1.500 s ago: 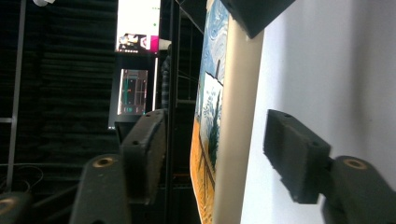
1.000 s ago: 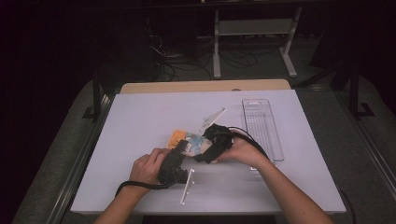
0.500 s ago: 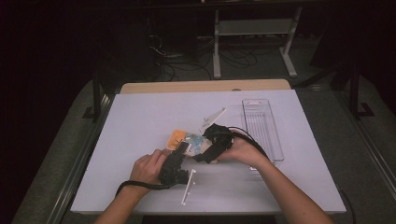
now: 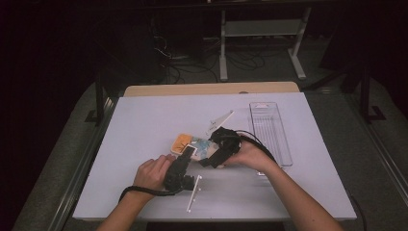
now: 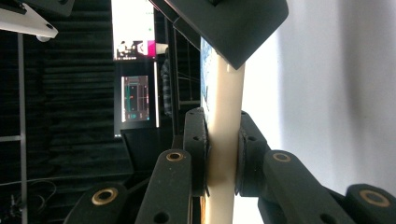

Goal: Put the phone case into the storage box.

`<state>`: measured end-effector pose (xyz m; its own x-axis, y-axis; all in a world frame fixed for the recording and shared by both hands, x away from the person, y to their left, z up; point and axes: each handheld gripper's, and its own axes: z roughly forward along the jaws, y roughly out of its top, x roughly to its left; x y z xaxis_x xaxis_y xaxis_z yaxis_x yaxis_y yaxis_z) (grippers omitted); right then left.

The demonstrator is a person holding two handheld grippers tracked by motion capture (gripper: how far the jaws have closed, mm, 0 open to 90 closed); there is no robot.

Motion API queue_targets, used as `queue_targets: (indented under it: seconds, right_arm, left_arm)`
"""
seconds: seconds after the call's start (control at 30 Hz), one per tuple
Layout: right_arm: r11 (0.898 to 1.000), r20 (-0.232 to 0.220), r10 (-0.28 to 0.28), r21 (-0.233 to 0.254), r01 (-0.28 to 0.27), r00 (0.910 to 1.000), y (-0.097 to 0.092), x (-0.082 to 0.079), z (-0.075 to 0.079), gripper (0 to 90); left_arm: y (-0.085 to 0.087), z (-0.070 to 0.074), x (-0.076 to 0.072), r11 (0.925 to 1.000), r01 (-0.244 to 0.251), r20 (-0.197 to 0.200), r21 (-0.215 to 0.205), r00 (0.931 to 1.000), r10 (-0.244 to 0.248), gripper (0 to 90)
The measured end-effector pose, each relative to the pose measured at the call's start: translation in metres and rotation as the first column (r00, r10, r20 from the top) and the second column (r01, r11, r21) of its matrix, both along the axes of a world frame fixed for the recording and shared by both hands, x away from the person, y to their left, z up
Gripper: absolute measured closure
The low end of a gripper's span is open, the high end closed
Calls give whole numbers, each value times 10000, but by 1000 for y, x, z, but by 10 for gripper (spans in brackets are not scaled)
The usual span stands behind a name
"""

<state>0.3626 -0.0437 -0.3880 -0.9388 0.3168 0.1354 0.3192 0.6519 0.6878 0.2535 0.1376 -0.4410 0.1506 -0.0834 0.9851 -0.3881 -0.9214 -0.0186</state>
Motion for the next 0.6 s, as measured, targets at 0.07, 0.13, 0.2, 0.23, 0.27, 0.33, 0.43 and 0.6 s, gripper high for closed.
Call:
queue_targets:
  seconds: [0.07, 0.13, 0.2, 0.23, 0.27, 0.33, 0.43, 0.6]
  right_arm:
    - [10000, -50, -38, 42, 38, 10000, 0, 0, 0, 90]
    - [9999, -63, -24, 108, 25, 10000, 0, -1, 1, 88]
    - [9998, -2, -23, 183, 23, 10000, -1, 0, 1, 82]
    - [9998, 142, -57, 204, 54, 9999, -1, -1, 2, 77]
    - [9998, 205, -15, 187, 12, 9998, -2, -1, 2, 63]
    - [9995, 49, -38, 314, 37, 10000, -3, -2, 4, 39]
    - [9991, 25, -96, 421, 95, 10000, -6, -1, 6, 22]
    - [9975, -112, -320, 620, 327, 9994, -11, -1, 11, 17]
  left_arm:
    - [0, 0, 0, 10000, 9, 17, 6, 10000, -9, 784]
    - [0, 1, 0, 10000, 19, 5, -25, 10000, -19, 786]
    - [0, 2, 0, 10000, 13, 3, -47, 10000, -13, 788]
    - [1, 2, 0, 10000, -9, 6, -33, 10000, 9, 790]
    - [1, 3, 0, 10000, -25, -35, -31, 10000, 25, 791]
    - [2, 3, 1, 10000, -95, -36, -28, 9999, 95, 790]
    - [5, 4, 3, 9997, -239, -59, -69, 9997, 238, 790]
    - [11, 6, 7, 9986, -519, -256, -112, 9983, 516, 790]
